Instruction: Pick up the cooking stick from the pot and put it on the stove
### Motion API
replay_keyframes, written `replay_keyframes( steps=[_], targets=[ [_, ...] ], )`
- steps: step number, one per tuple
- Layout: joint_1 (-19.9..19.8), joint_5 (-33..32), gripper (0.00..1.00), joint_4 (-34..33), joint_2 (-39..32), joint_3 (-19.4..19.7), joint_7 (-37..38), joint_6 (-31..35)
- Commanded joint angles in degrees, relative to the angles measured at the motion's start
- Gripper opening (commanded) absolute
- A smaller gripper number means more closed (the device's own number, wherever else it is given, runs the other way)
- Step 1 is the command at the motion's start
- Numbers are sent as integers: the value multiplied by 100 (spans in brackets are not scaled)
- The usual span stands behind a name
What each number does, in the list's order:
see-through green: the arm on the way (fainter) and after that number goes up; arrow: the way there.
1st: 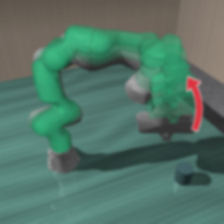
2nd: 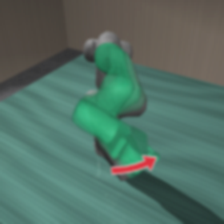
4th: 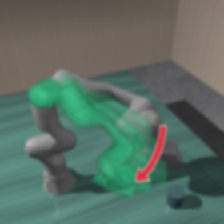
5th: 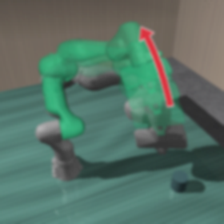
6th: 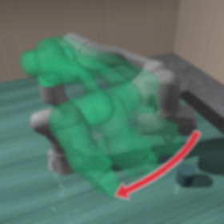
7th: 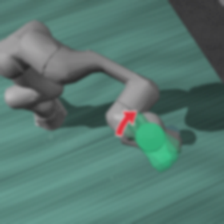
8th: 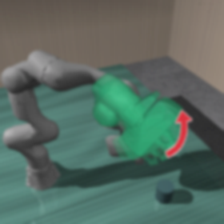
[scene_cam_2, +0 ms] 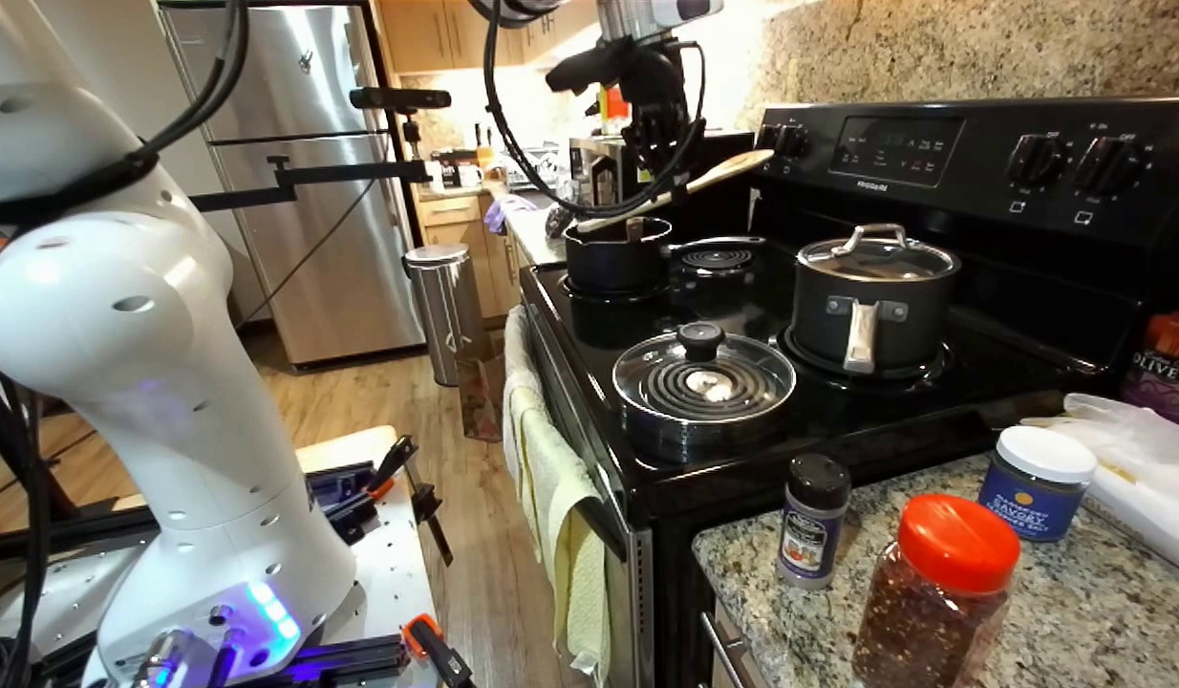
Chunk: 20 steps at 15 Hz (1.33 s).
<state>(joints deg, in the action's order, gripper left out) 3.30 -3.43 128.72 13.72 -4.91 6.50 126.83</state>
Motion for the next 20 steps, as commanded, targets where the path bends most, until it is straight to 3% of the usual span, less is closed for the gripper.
replay_keyframes(
  steps=[1, 5, 6, 12, 20],
  targets=[
    [0, 1, 24, 107, -10, -59, 162, 99],
    [6, 1, 24, 282, -26, -137, 381, 245],
    [-2, -50, 12, 198, -48, -179, 517, 112],
    [94, 331, 12, -173, -762, -108, 261, -585],
    [118, 877, 12, -366, -1858, -87, 211, 144]
  ],
)
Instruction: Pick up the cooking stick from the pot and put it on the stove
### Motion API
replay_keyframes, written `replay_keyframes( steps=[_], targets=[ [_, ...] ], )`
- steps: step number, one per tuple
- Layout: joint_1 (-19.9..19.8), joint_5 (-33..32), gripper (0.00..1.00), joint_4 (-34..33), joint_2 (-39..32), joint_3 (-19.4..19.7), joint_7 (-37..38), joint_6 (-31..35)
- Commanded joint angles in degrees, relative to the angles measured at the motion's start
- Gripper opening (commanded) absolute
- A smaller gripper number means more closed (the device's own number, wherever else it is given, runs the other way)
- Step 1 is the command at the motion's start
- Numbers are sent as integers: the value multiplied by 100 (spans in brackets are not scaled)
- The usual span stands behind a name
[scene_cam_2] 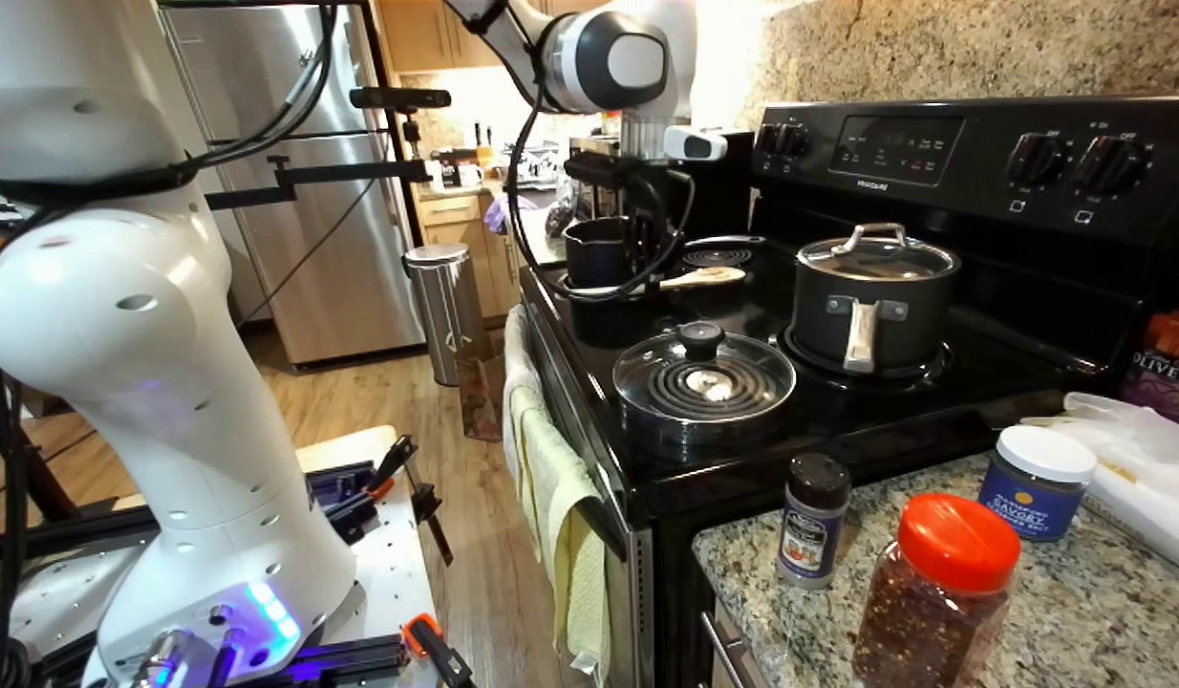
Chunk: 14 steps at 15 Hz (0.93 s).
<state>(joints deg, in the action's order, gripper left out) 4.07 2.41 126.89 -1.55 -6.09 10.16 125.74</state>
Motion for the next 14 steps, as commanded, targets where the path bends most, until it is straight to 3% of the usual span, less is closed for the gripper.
replay_keyframes(
  steps=[1, 9, 14],
  targets=[
    [51, 344, 12, -148, -441, 22, -120, 492],
    [31, 452, 12, -2, -982, 74, -5, 1313],
    [-38, 948, 12, 125, -952, 118, 16, 1881]
  ],
)
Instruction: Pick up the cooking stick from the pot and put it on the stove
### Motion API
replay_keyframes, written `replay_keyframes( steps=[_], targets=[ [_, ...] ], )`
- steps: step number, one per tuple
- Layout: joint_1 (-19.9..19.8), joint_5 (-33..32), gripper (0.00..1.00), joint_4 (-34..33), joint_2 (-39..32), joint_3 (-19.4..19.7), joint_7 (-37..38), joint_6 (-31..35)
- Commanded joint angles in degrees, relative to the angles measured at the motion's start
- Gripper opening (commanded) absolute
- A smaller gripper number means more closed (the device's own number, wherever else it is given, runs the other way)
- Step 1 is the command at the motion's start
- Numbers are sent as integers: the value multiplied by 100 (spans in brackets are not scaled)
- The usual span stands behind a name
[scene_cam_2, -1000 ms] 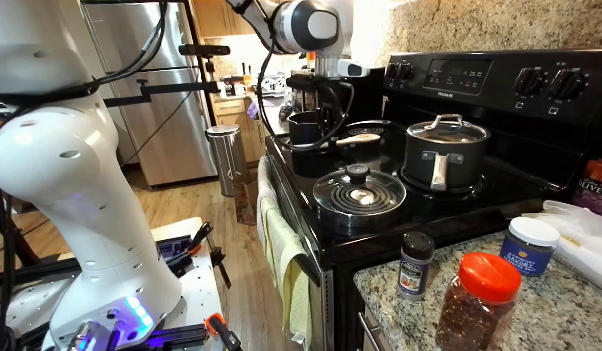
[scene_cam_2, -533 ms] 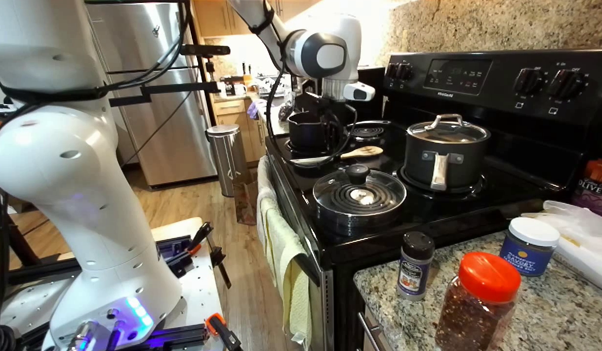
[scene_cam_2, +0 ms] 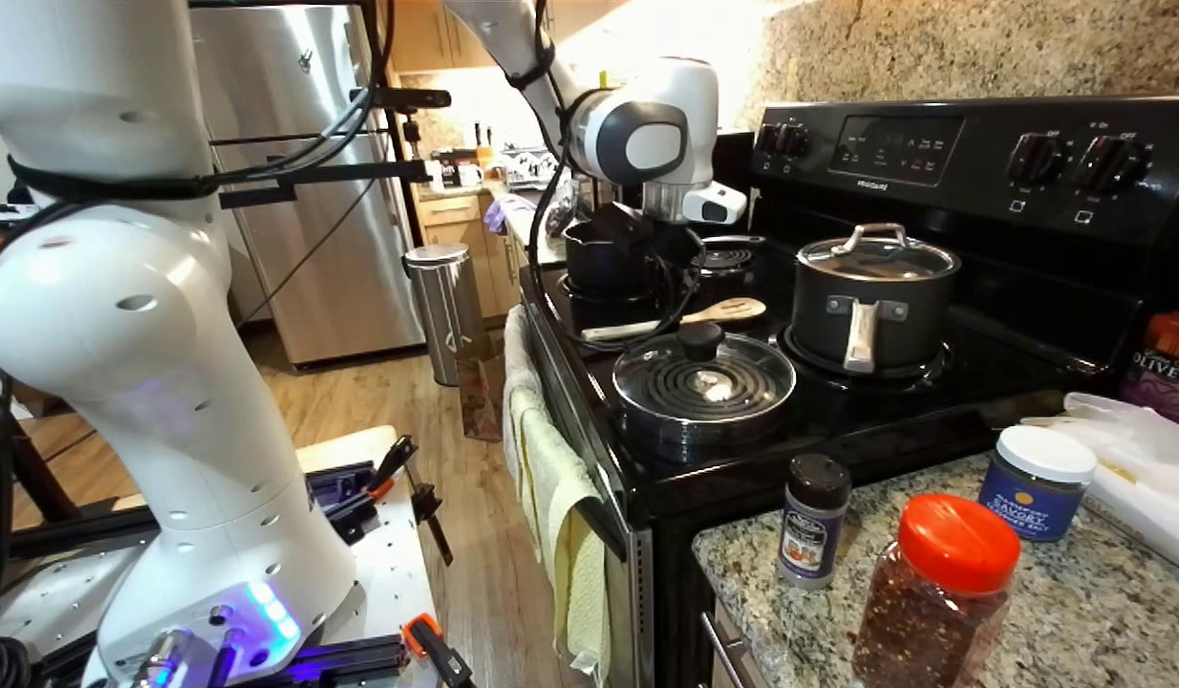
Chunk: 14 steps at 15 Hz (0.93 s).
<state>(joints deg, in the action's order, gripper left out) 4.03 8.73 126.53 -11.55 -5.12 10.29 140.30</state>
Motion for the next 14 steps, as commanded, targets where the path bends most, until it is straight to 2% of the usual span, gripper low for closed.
replay_keyframes(
  steps=[1, 5, 6, 8, 11, 14],
  targets=[
    [-52, 420, 12, 192, 71, 31, -4, 509],
    [-29, 321, 11, 301, 114, 133, 16, 584],
    [9, 180, 49, 326, 133, 181, 134, 573],
    [61, -43, 56, 304, 210, 222, 213, 411],
    [160, -698, 74, 294, 374, 318, 510, 48],
    [194, -913, 94, 265, 689, 246, 608, -461]
  ],
)
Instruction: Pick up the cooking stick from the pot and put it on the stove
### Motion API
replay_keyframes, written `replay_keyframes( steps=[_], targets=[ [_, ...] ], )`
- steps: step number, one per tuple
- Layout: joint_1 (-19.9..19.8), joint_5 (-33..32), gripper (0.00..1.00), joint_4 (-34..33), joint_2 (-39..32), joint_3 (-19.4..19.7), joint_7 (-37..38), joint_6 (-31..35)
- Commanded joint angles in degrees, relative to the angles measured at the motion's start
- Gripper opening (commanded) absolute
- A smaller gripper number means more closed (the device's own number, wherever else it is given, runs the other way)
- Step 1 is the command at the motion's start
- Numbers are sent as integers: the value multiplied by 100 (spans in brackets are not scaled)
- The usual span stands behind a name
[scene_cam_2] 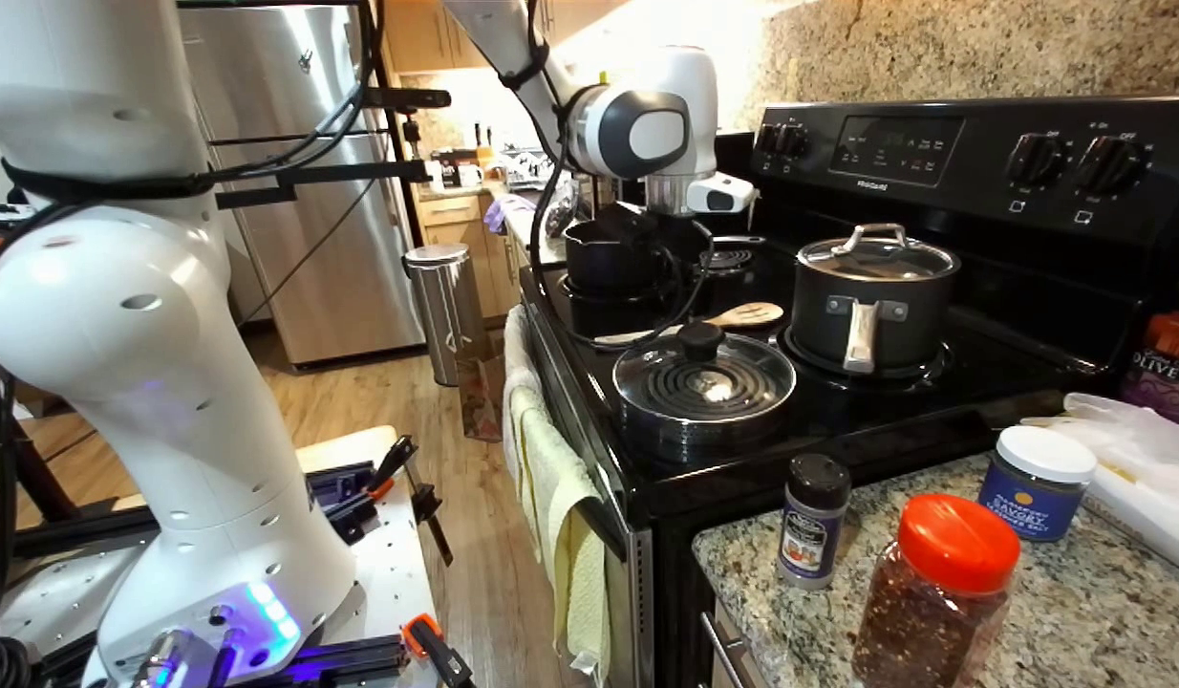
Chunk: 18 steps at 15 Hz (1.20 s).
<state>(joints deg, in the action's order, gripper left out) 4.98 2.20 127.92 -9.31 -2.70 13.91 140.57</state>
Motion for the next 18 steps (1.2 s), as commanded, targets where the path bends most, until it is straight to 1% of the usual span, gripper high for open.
replay_keyframes(
  steps=[1, 2, 6, 12, 14, 15, 16, 17, 18],
  targets=[
    [98, -171, 98, 103, 610, -47, 169, -720],
    [100, -53, 100, 90, 740, -90, 67, -883],
    [113, 154, 100, 92, 1377, -200, -47, -1377],
    [-7, 21, 100, 223, 2409, -175, 43, -1931],
    [-60, -67, 100, 257, 2705, -183, 93, -2260],
    [-75, -89, 100, 249, 2837, -191, 39, -2553],
    [-65, -50, 100, 228, 2944, -179, -81, -2856],
    [-76, -10, 100, 60, 2611, -207, 5, -2519],
    [-82, -8, 100, 64, 2731, -209, 1, -2713]
  ],
)
